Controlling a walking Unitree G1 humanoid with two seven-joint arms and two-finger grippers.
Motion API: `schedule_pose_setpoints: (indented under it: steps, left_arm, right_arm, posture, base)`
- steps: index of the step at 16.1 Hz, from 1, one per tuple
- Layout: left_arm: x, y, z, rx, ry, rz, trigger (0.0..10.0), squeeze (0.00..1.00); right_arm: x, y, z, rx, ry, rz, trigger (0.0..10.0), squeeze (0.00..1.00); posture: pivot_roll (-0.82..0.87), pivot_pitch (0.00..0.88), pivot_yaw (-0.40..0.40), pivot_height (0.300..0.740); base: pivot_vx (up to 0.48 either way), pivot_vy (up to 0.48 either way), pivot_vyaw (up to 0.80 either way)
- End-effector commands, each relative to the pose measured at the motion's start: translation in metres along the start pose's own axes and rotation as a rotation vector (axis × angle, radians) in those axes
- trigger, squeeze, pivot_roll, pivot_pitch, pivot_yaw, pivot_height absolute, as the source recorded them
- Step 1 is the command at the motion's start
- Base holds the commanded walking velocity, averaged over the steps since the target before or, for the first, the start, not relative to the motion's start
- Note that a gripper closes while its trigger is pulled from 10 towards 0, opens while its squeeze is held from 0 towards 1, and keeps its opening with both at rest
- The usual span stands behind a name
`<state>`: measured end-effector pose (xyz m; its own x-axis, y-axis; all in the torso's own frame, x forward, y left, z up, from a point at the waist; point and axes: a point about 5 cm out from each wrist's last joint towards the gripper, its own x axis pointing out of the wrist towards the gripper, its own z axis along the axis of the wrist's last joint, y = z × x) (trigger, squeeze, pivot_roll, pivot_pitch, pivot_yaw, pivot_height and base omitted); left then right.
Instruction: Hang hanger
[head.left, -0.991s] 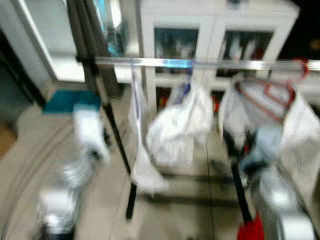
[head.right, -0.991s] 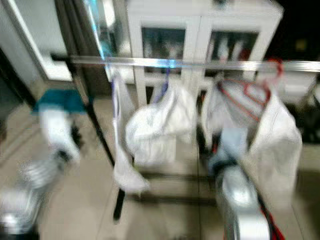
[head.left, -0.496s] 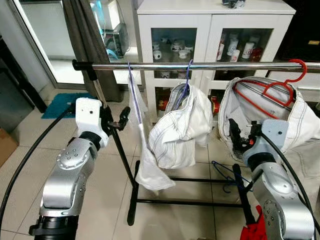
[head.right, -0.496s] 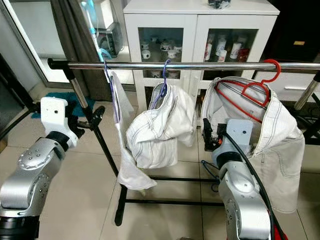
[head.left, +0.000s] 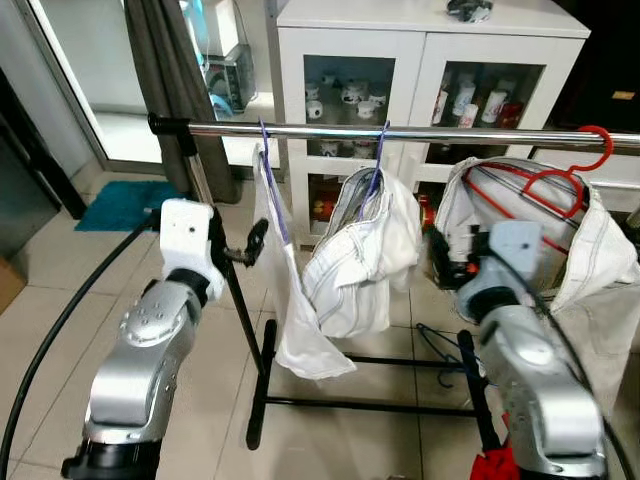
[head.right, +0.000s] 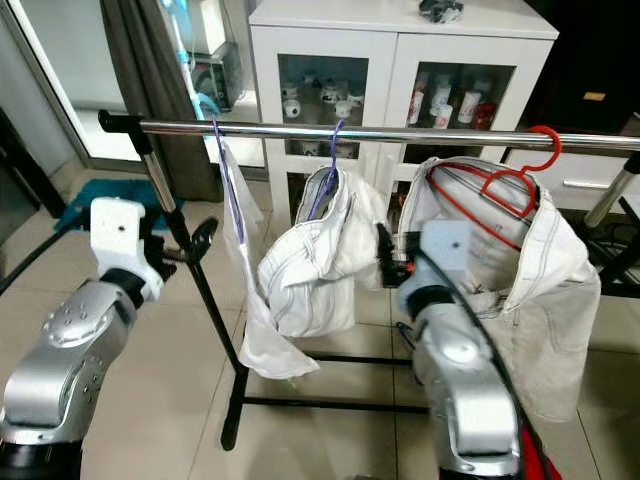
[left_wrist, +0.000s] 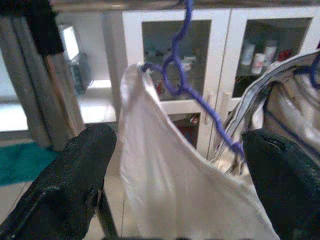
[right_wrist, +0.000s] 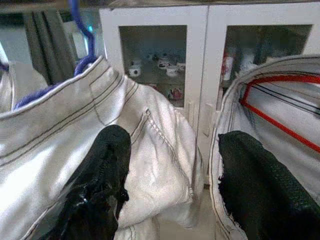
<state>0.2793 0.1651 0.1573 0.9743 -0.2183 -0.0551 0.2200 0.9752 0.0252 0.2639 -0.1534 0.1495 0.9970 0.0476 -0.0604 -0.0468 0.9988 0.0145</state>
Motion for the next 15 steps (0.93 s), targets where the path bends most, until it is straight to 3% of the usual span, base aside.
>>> schedule_pose_setpoints:
  steps: [1,2,3,4,5,7,8,13,15]
  left_arm:
    - [-0.001,0.004,0.002,0.001,-0.011,0.008,10.0,0.08]
    - [0.002,0.001,0.004,0.017,-0.030,-0.016,10.0,0.45]
    - [0.004,-0.002,0.005,0.033,-0.034,-0.037,10.0,0.47]
    - [0.008,-0.006,0.005,0.020,-0.040,-0.056,10.0,0.80]
    - [0.010,-0.007,0.006,0.028,-0.049,-0.054,10.0,0.76]
    - [0.011,-0.009,0.009,0.049,-0.060,-0.066,10.0,0.74]
    - [0.008,-0.008,0.012,0.062,-0.071,-0.074,10.0,0.74]
    - [0.004,-0.008,0.009,0.063,-0.074,-0.063,10.0,0.74]
    - [0.003,-0.009,0.009,0.070,-0.076,-0.063,10.0,0.74]
  right_arm:
    - [-0.002,0.000,0.001,-0.028,-0.004,0.002,10.0,0.00]
    - [-0.006,-0.003,-0.001,0.006,0.009,0.003,10.0,0.00]
    - [-0.010,-0.009,-0.002,0.031,0.019,-0.033,10.0,0.00]
    - [-0.013,-0.013,-0.003,-0.006,0.002,-0.070,10.0,0.65]
    - [-0.013,-0.015,-0.002,-0.040,-0.010,-0.093,10.0,1.00]
    - [-0.012,-0.015,0.000,-0.064,-0.031,-0.100,10.0,1.00]
    - [-0.006,-0.008,0.001,-0.025,-0.020,-0.075,10.0,1.00]
    - [-0.005,0.005,0.012,-0.080,-0.124,0.028,10.0,1.00]
    - [-0.002,0.004,0.011,-0.076,-0.111,0.032,10.0,1.00]
  posture:
    - [-0.15,0.000,0.038,0.740]
    - [-0.17,0.000,0.051,0.740]
    - [-0.18,0.000,0.062,0.740]
    - [-0.19,0.000,0.082,0.740]
    - [-0.19,0.000,0.085,0.740]
    - [-0.17,0.000,0.078,0.740]
    - [-0.16,0.000,0.071,0.740]
    - [-0.15,0.000,0.051,0.740]
    - [-0.14,0.000,0.036,0.740]
  base:
    - [0.000,0.000,0.00]
    - [0.000,0.000,0.00]
    - [0.000,0.000,0.00]
    - [0.000,0.000,0.00]
    - [0.000,0.000,0.00]
    - [0.000,0.000,0.00]
    - [0.000,0.000,0.00]
    - [0.000,-0.411,0.00]
    - [0.000,-0.480,0.00]
